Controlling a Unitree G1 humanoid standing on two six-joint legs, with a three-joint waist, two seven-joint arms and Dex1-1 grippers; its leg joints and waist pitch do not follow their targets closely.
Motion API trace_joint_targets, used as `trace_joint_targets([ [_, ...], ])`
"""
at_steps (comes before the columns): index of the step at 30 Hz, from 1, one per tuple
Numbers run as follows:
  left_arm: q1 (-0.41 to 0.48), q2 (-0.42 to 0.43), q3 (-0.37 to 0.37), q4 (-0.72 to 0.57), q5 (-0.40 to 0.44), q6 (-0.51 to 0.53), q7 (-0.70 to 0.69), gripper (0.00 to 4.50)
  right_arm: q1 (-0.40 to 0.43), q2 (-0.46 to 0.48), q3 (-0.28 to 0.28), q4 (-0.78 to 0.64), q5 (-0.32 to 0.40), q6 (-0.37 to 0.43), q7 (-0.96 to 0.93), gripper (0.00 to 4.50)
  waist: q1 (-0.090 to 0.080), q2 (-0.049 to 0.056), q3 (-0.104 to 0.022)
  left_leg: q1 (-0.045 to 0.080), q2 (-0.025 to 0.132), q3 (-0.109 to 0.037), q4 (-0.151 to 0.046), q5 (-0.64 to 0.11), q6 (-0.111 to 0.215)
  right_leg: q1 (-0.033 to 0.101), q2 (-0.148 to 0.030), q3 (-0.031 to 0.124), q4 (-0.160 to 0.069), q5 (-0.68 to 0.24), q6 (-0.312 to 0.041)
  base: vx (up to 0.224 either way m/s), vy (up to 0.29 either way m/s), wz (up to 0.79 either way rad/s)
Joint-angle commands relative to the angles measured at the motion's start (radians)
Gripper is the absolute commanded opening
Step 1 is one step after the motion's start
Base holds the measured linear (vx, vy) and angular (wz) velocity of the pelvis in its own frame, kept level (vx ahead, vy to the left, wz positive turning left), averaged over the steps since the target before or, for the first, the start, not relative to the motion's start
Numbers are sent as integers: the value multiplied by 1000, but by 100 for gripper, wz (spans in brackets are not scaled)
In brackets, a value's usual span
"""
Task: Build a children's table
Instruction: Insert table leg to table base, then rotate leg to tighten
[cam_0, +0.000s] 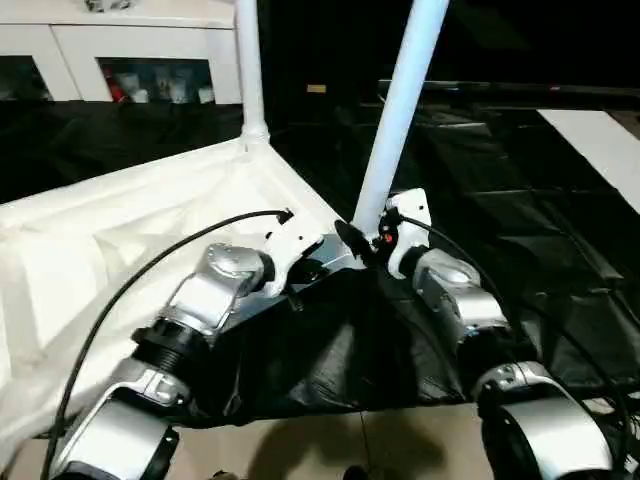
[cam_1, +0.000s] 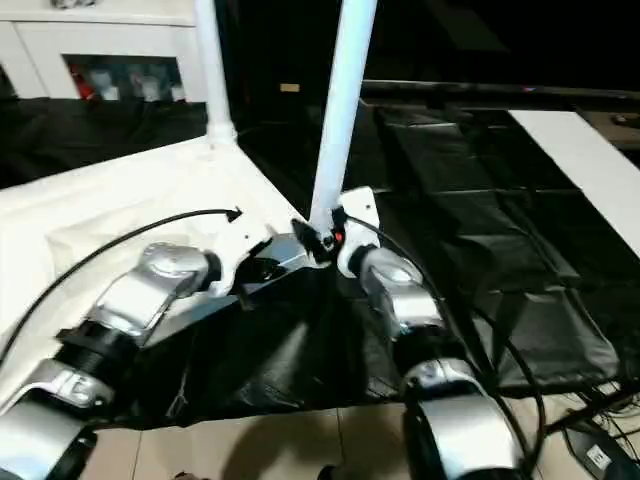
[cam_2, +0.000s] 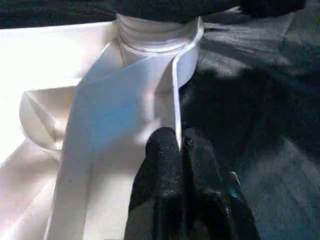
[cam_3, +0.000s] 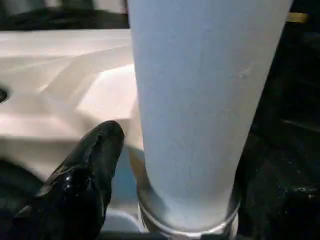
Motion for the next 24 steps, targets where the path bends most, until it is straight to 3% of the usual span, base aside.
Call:
trace_joint_targets([
  [1, -15, -2, -18, -37, -25, -81, -66, 0, 29, -14, 58, -51, 1, 29, 106, 361, 8, 12, -70, 11, 33, -3, -64, -235, 53, 58, -61, 63, -60, -228, -203, 0, 0, 0],
  [6, 3, 51, -50, -50, -48, -148, -215, 0, 100, -138, 134, -162, -34, 44, 280, 361, 27, 12, -70, 14, 34, -2, -64, -225, 52, 59, -63, 64, -60, -231, -201, 0, 0, 0],
  [7, 4, 57, -55, -50, -48, -159, -233, 0, 111, -153, 140, -181, -36, 50, 302, 361, 31, 13, -68, 20, 36, 0, -65, -243, 48, 53, -62, 65, -62, -244, -199, 0, 0, 0],
  [13, 10, 83, -77, -48, -60, -210, -333, 0, 163, -228, 174, -277, -19, 101, 431, 361, 41, 10, -65, 23, 37, -2, -69, -286, 31, 53, -64, 67, -71, -325, -172, 0, 0, 0],
  [18, 8, 90, -83, -38, -62, -234, -377, 0, 175, -248, 186, -306, -12, 129, 463, 311, 46, 7, -67, 21, 36, -1, -69, -268, 25, 55, -63, 70, -64, -294, -183, 0, 0, 0],
  [19, 6, 92, -84, -33, -61, -238, -385, 0, 174, -253, 191, -308, -9, 138, 476, 311, 46, 13, -67, 19, 36, -1, -69, -264, 23, 55, -62, 70, -64, -286, -183, 0, 0, 0],
  [24, 0, 101, -86, -8, -56, -263, -411, 0, 191, -275, 210, -345, -16, 170, 511, 276, 49, 10, -70, 19, 36, 0, -66, -247, 29, 58, -63, 71, -59, -261, -187, 0, 0, 0],
])
